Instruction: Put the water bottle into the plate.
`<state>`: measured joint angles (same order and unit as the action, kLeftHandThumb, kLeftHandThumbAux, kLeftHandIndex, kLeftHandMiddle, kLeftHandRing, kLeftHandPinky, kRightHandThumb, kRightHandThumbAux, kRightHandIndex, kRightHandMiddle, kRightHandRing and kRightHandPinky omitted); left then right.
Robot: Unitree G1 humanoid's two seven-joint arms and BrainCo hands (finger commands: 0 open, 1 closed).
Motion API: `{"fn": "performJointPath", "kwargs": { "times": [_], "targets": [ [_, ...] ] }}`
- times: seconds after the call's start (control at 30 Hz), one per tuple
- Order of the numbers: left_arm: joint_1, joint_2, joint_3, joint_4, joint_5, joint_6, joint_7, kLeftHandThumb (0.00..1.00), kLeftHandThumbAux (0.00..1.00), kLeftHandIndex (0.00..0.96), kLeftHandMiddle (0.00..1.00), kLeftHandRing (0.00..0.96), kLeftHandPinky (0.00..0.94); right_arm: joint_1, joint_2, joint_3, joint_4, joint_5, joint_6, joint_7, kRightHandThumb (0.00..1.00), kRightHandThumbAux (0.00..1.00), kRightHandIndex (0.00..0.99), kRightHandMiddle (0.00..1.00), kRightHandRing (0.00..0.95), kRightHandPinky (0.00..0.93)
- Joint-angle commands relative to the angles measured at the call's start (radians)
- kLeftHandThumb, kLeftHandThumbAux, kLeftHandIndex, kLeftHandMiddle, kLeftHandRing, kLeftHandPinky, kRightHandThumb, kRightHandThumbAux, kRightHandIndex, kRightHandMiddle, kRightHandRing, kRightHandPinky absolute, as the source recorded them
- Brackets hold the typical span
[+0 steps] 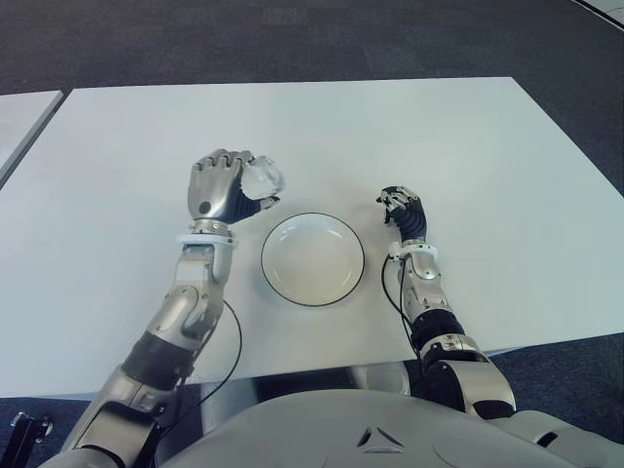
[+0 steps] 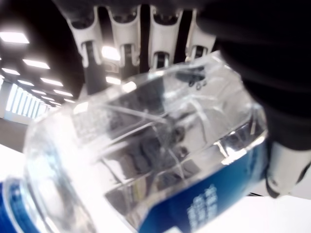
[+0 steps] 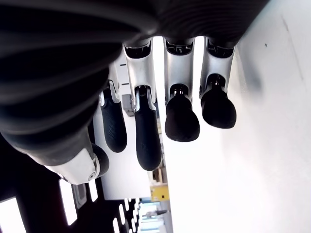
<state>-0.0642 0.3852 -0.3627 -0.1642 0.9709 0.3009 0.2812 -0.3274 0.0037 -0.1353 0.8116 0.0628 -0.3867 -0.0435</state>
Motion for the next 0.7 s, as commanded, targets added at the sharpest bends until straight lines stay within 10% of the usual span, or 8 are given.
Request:
{"fn": "performJointPath", "kwargs": {
  "times": [0.03, 0.7],
  "targets": [
    [0.010, -0.008, -0.037, -0.016, 0.020, -0.050, -0.033, 0.850, 0.669, 0.396, 0.546, 0.860, 0.857, 0.051, 0.011, -0.002, 0.048, 0.003, 0.048, -0.003, 0.843, 0.679, 0.428, 0.555, 0.777, 0.760],
    [-0.010, -0.024, -0.199, 0.244, 0.039, -0.329, 0.049, 0.849, 0.670, 0.397, 0.550, 0.857, 0.871, 0.056, 0.013, -0.002, 0.047, 0.002, 0.057, -0.006, 0.843, 0.680, 0.426, 0.557, 0.779, 0.753]
  ]
}}
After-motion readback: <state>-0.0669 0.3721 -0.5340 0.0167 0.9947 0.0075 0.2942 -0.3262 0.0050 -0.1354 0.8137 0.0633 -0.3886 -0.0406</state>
